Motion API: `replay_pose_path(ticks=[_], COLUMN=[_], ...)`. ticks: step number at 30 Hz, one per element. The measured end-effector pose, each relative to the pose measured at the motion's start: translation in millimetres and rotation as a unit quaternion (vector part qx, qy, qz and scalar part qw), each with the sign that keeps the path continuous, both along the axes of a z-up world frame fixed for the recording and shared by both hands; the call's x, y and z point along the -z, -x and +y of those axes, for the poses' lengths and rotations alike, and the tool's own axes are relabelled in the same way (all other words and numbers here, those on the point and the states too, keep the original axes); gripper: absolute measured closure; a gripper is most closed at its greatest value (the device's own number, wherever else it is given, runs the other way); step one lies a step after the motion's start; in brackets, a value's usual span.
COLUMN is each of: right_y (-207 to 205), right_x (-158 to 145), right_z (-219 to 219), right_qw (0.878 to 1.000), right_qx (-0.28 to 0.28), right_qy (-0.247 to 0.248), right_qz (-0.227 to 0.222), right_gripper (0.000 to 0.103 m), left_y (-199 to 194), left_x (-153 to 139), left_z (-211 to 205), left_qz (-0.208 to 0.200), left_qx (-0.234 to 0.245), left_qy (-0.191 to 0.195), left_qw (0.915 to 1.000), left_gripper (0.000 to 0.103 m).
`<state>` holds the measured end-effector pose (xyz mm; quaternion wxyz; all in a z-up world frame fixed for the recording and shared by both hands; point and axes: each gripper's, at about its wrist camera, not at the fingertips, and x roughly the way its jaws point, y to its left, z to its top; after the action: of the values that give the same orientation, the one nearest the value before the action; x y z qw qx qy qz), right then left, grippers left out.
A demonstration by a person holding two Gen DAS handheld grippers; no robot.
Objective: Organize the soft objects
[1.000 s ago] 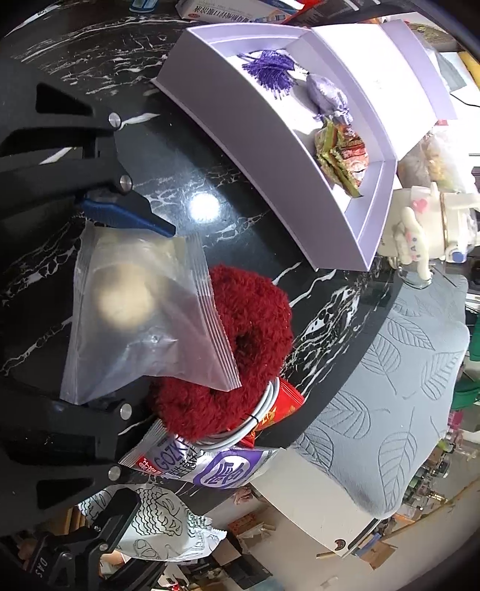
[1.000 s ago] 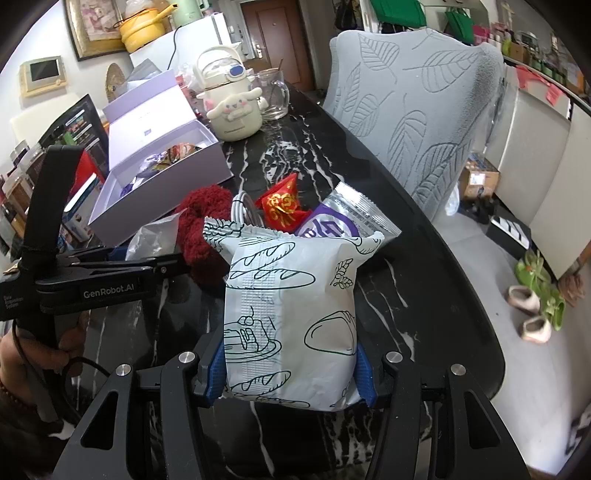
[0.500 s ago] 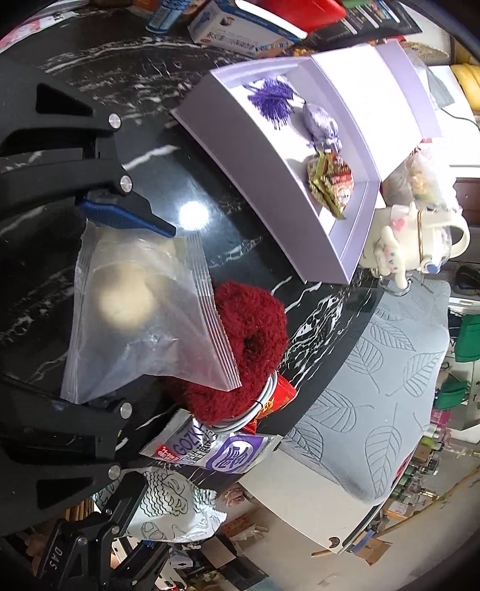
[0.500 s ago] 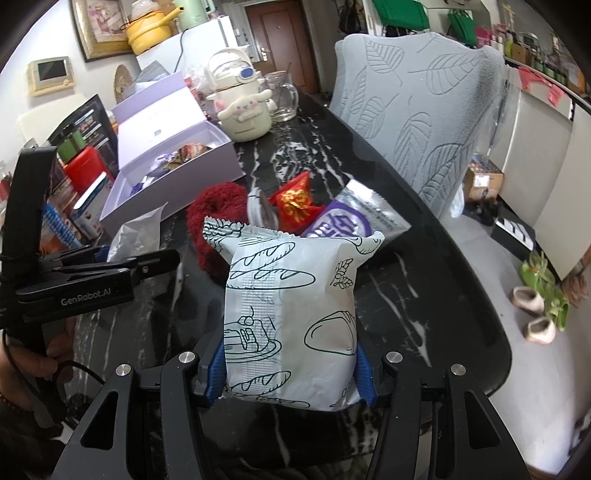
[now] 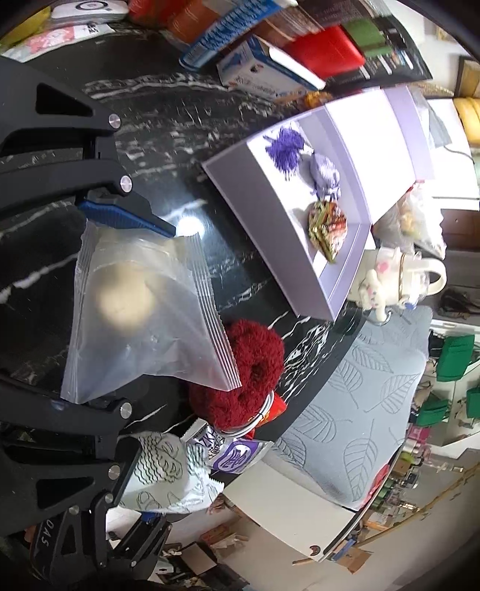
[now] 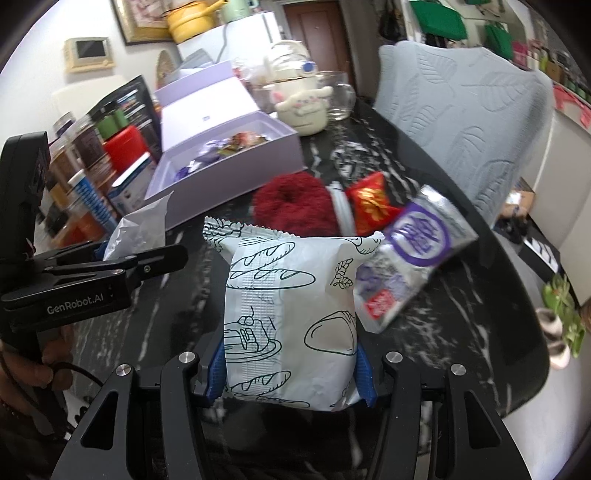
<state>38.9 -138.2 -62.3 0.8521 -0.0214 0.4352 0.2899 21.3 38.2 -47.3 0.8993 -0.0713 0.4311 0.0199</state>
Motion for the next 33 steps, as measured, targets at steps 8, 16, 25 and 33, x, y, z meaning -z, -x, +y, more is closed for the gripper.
replay_pose_path(ticks=[8,16,25,33], right_y=[7.9,11.8,8.5,-1.5], right_x=[-4.9,-11.5,-21.3,-45.9], right_z=[28.5,58.0,86.5,107.5], right_qw=[0.999,0.995,0.990,0.984], right_qx=[-0.048,-0.093,-0.137,-0.164], right_qy=[-0.011,-0.018,-0.027,-0.035], right_qz=[-0.009,-0.015,-0.026,-0.052], right_gripper=[0.048,0.048,0.048,0.048], left_y=[21.8,38.9,48.8,40.6], left_x=[-12.1,-23.2,-43.8,-63.7], left_z=[17.7,42.2,66.4,81.2], left_qz=[-0.015,-0.025,-0.051,-0.076], left_qx=[-0.029,-0.063,-0.101,-0.115], left_qy=[-0.004,-0.005,-0.012,-0.021], left_qw=[0.9995,0.9977,0.9935,0.9902], left_gripper=[0.040,0.040,0.040,0.040])
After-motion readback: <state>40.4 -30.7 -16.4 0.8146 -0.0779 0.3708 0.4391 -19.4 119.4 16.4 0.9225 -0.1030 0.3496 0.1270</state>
